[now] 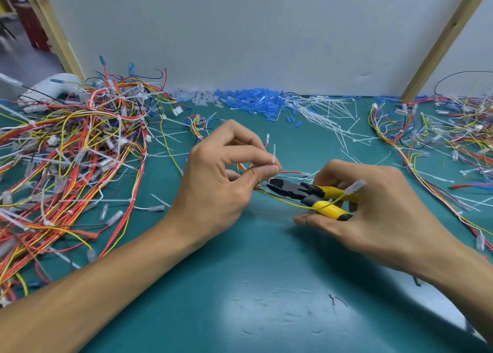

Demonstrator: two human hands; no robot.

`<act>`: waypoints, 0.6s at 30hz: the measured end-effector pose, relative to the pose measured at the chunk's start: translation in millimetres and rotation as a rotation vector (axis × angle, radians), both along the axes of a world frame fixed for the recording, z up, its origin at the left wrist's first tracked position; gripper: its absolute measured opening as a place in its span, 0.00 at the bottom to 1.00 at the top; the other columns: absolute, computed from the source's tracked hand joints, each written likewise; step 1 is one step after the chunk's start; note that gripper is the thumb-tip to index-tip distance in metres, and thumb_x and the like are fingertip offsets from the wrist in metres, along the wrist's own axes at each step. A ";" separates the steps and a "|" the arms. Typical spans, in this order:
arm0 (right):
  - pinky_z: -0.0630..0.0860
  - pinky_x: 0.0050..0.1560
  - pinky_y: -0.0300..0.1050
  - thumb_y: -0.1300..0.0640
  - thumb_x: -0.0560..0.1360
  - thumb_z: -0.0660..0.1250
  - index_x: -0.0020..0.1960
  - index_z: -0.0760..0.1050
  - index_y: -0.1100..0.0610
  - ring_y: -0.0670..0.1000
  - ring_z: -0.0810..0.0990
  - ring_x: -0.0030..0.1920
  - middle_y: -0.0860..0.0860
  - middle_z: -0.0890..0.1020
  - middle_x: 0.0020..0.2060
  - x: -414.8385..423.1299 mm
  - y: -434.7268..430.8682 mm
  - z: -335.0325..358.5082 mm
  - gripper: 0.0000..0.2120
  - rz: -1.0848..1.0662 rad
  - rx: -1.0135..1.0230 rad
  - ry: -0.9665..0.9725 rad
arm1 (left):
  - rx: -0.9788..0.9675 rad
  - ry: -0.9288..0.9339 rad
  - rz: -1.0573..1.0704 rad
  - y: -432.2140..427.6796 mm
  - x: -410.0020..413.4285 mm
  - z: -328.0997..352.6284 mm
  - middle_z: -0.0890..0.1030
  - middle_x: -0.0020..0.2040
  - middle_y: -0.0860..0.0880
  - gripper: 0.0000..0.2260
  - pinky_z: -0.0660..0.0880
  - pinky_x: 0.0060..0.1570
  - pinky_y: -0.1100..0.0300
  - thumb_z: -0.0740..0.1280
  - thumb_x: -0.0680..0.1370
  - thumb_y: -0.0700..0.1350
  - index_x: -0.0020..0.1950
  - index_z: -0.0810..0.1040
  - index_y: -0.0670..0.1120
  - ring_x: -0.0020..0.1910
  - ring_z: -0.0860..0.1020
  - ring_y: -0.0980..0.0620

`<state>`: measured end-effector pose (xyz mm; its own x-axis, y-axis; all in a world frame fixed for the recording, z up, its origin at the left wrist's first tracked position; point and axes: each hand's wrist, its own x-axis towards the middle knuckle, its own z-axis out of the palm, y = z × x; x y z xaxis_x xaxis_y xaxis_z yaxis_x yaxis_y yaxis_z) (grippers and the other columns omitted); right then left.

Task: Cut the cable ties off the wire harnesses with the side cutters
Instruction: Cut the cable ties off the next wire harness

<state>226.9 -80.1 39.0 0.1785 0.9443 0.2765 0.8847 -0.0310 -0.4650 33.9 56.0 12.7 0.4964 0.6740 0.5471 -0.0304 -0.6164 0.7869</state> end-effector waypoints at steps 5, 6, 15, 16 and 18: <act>0.75 0.31 0.49 0.37 0.67 0.81 0.42 0.77 0.48 0.50 0.70 0.32 0.46 0.77 0.30 -0.6 -2.3 -0.9 0.19 0.026 -0.044 0.007 | 0.111 0.044 0.002 -3.6 0.9 0.4 0.78 0.47 0.48 0.03 0.77 0.35 0.50 0.78 0.74 0.39 0.45 0.88 0.46 0.47 0.79 0.48; 0.74 0.30 0.48 0.37 0.68 0.80 0.41 0.77 0.49 0.51 0.70 0.31 0.47 0.77 0.30 -0.7 -2.9 -0.4 0.19 0.028 -0.067 0.029 | 0.147 0.049 0.015 -4.1 1.0 1.3 0.78 0.47 0.47 0.03 0.78 0.39 0.51 0.78 0.75 0.39 0.46 0.88 0.45 0.47 0.79 0.48; 0.70 0.25 0.44 0.57 0.72 0.79 0.43 0.76 0.69 0.57 0.72 0.28 0.63 0.78 0.32 6.4 0.2 15.2 0.16 0.098 -0.290 0.849 | -0.370 0.058 0.003 0.7 0.2 -3.2 0.81 0.32 0.44 0.15 0.66 0.27 0.61 0.70 0.79 0.53 0.40 0.84 0.44 0.26 0.75 0.49; 0.70 0.25 0.44 0.60 0.72 0.78 0.43 0.76 0.69 0.57 0.72 0.27 0.64 0.77 0.32 4.3 0.1 14.4 0.14 0.110 -0.295 0.840 | -0.528 0.026 -0.080 -1.5 2.6 -3.1 0.83 0.37 0.42 0.13 0.68 0.26 0.61 0.71 0.79 0.52 0.44 0.84 0.42 0.29 0.77 0.48; 0.70 0.25 0.46 0.62 0.73 0.78 0.41 0.78 0.64 0.55 0.72 0.27 0.62 0.77 0.31 -1.2 0.7 11.0 0.09 0.119 -0.292 0.749 | -0.760 -0.083 -0.197 -3.8 6.1 -1.0 0.83 0.44 0.41 0.11 0.71 0.25 0.59 0.70 0.77 0.47 0.51 0.83 0.40 0.35 0.79 0.48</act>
